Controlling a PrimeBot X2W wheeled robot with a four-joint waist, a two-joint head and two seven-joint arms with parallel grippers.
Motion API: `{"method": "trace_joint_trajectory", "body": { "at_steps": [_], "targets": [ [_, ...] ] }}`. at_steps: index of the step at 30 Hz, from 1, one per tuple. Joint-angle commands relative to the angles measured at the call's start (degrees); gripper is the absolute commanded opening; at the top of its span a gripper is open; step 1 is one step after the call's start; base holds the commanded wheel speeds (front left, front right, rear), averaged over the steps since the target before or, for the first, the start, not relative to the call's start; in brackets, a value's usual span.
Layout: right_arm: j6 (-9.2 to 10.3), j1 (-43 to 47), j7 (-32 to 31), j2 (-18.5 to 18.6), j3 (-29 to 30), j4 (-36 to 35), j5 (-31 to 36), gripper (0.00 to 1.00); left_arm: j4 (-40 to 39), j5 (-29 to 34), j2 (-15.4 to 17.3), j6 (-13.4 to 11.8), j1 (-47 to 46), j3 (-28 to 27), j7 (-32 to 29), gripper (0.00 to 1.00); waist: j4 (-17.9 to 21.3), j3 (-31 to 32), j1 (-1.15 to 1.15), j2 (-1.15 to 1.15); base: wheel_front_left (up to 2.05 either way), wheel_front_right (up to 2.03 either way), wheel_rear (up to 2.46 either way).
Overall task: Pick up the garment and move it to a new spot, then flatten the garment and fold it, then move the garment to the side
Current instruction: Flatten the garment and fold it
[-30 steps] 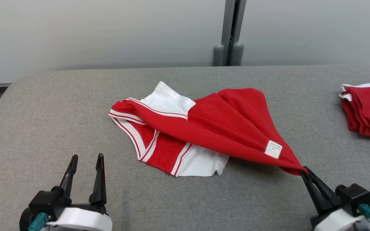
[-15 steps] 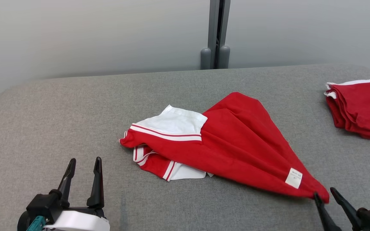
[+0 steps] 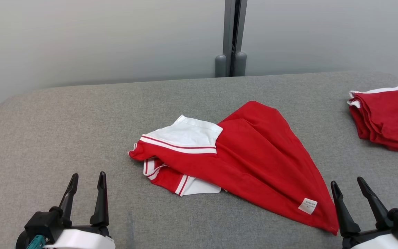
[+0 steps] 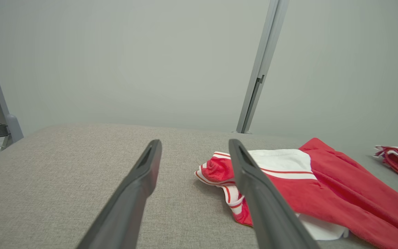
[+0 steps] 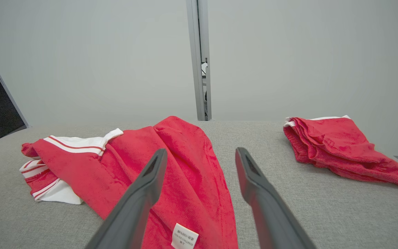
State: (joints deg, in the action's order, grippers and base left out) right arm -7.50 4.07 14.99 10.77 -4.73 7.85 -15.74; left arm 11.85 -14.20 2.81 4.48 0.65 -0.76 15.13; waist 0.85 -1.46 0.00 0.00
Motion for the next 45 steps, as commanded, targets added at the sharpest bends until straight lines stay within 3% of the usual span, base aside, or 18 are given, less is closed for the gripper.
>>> {"method": "trace_joint_trajectory", "body": {
  "at_steps": [1, 9, 15, 23, 29, 37, 45],
  "targets": [
    [0.01, -0.2, 0.3, -0.1, 0.3, -0.4, 0.0, 1.0, 0.0, 0.0, 0.2, 0.1, -0.8, -0.2, 0.0, 1.0, -0.1, 0.0, 0.0, 0.0, 0.0, 0.0, 0.0],
    [0.01, -0.8, 0.3, -1.6, -0.3, -0.4, 0.8, 1.0, 0.5, 1.2, 0.4, 0.5, -2.2, -0.8, 0.0, 1.0, 0.4, -0.9, 0.0, 0.0, 0.0, 0.0, 0.0],
    [0.01, -3.6, 0.3, -1.3, -1.2, -0.2, 0.2, 1.0, 2.3, 2.6, 3.7, 1.6, -9.7, 0.4, -0.5, 1.0, 2.7, -3.9, 0.0, 0.0, 0.0, 0.0, 0.0],
    [0.01, -7.7, 0.3, -2.5, -2.5, 0.4, -0.5, 1.0, 5.8, -0.1, 11.2, 2.9, -27.1, 3.3, -9.7, 1.0, 8.4, -9.3, 0.0, 0.0, 0.0, 0.0, 0.0],
    [0.01, -9.7, 0.3, -3.8, -2.9, 1.2, -0.9, 1.0, 9.4, -4.4, 16.1, 3.0, -37.1, 8.5, -17.3, 1.0, 12.7, -12.2, 0.0, 0.0, 0.0, 0.0, 0.0],
    [0.0, -11.6, 0.3, -4.6, -3.4, 2.0, -1.5, 1.0, 15.8, -11.9, 22.5, 3.0, -44.6, 17.7, -26.3, 1.0, 16.9, -14.9, 0.0, 0.0, 0.0, 0.0, 0.0],
    [0.0, -13.2, 0.3, -5.1, -3.9, 2.4, -1.6, 1.0, 21.4, -17.3, 25.8, 3.0, -47.6, 24.5, -32.7, 1.0, 19.4, -17.0, 0.0, 0.0, 0.0, 0.0, 0.0]
  ]
}}
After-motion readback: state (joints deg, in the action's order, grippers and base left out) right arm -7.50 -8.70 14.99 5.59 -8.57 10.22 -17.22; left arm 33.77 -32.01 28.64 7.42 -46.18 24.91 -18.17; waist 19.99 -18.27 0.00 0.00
